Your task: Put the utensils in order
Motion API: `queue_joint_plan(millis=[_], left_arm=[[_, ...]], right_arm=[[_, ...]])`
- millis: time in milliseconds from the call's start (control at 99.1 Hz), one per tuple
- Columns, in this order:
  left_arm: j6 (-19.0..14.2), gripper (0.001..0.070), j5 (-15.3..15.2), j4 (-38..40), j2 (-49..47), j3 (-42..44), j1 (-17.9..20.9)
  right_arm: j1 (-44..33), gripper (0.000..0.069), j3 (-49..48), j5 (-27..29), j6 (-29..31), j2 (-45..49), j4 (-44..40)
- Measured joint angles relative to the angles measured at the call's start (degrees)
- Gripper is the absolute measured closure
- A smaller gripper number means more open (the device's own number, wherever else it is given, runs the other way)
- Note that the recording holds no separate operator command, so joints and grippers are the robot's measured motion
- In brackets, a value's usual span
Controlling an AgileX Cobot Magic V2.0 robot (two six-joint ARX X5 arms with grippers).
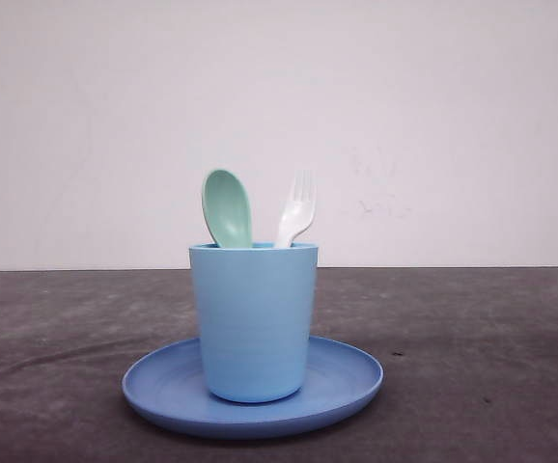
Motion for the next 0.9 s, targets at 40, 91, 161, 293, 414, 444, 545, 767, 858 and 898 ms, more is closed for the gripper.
queue_joint_plan(millis=[40,91,161,293,414,444,545,767,858,898], left_arm=[[0.0,0.0412,0.0,0.0,0.0,0.0,0.0],[0.02,0.042,0.0,-0.04,0.0,0.0,0.0],[0.04,0.0515,0.0,-0.26,0.0,0.0,0.0],[0.02,0.0675,0.0,-0.76,0.0,0.0,0.0],[0.02,0.0691,0.0,-1.16,0.0,0.0,0.0],[0.02,0.0692,0.0,-1.16,0.0,0.0,0.0],[0.02,0.0692,0.0,-1.16,0.0,0.0,0.0],[0.02,0.0692,0.0,-1.16,0.0,0.0,0.0],[0.02,0.0692,0.0,-1.16,0.0,0.0,0.0],[0.02,0.0692,0.0,-1.16,0.0,0.0,0.0]], right_arm=[[0.0,0.0076,0.0,-0.02,0.02,0.0,0.0],[0.0,0.0151,0.0,-0.02,0.02,0.0,-0.22],[-0.04,0.0369,0.0,0.0,0.0,0.0,-0.81],[-0.04,0.0634,0.0,0.0,-0.02,0.0,-0.87],[-0.04,0.0677,0.0,0.0,-0.02,0.0,-1.22],[-0.04,0.068,0.0,0.0,-0.02,0.0,-1.25],[-0.04,0.0683,0.0,0.0,-0.02,0.0,-0.63],[-0.04,0.0683,0.0,0.0,-0.02,0.0,1.29],[-0.04,0.0683,0.0,0.0,-0.02,0.0,2.16],[-0.04,0.0683,0.0,0.0,-0.02,0.0,2.6]])
